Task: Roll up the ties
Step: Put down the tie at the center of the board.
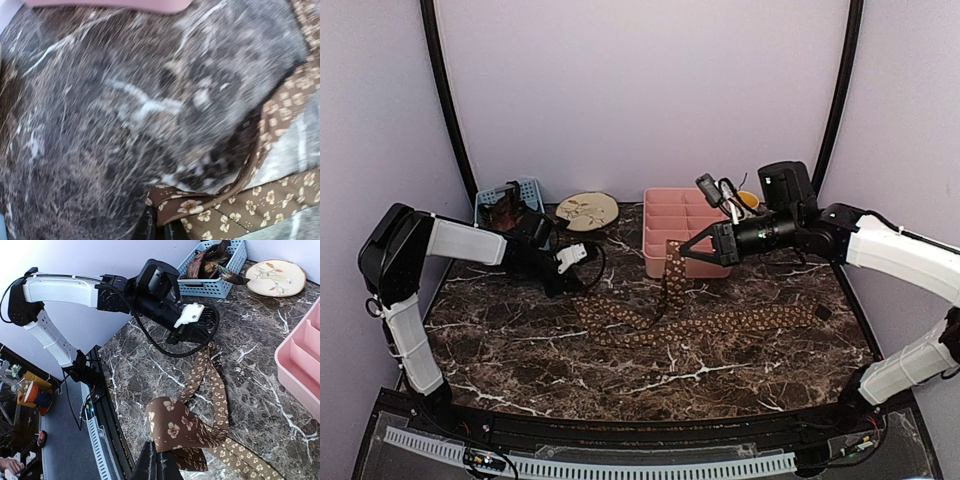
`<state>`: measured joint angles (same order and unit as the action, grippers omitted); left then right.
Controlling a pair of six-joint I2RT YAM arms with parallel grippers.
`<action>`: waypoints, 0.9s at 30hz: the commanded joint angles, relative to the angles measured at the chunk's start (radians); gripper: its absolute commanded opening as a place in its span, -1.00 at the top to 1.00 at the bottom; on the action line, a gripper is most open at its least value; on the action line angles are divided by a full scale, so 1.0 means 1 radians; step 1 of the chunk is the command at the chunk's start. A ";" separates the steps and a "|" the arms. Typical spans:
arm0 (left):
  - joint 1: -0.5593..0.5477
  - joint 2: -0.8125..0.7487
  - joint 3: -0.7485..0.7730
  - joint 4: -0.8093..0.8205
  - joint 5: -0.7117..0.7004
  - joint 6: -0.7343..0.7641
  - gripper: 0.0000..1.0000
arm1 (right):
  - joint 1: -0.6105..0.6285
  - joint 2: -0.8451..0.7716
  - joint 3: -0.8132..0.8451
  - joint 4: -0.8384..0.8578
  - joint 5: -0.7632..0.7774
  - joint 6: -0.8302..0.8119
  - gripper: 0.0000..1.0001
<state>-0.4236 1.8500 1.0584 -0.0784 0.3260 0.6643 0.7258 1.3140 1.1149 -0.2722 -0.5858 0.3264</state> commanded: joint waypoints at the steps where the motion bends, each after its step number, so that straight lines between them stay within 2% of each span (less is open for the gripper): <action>1: -0.001 -0.090 0.084 -0.169 0.301 -0.049 0.90 | -0.057 -0.048 -0.013 -0.010 0.037 -0.016 1.00; 5: 0.000 -0.263 0.055 -0.282 0.540 -0.150 1.00 | -0.116 -0.072 -0.040 -0.039 0.022 -0.048 1.00; 8: -0.003 -0.395 0.022 -0.377 0.696 -0.198 1.00 | -0.148 -0.098 -0.063 -0.064 0.008 -0.096 1.00; 11: -0.005 -0.514 -0.012 -0.481 0.725 -0.200 1.00 | -0.175 -0.129 -0.078 -0.100 0.014 -0.140 1.00; 14: -0.007 -0.602 -0.060 -0.531 0.672 -0.221 1.00 | -0.203 -0.163 -0.096 -0.136 0.044 -0.172 1.00; 18: -0.011 -0.640 -0.079 -0.595 0.507 -0.201 1.00 | -0.221 -0.180 -0.108 -0.195 0.084 -0.207 1.00; 22: -0.013 -0.587 -0.042 -0.709 0.289 -0.146 1.00 | -0.223 -0.138 -0.115 -0.264 0.152 -0.244 1.00; 27: -0.033 -0.505 -0.066 -0.802 0.109 -0.096 1.00 | -0.223 -0.002 -0.081 -0.278 0.118 -0.233 1.00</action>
<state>-0.4400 1.3056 1.0039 -0.7460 0.6315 0.5114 0.5087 1.2171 1.0153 -0.5144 -0.4725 0.1093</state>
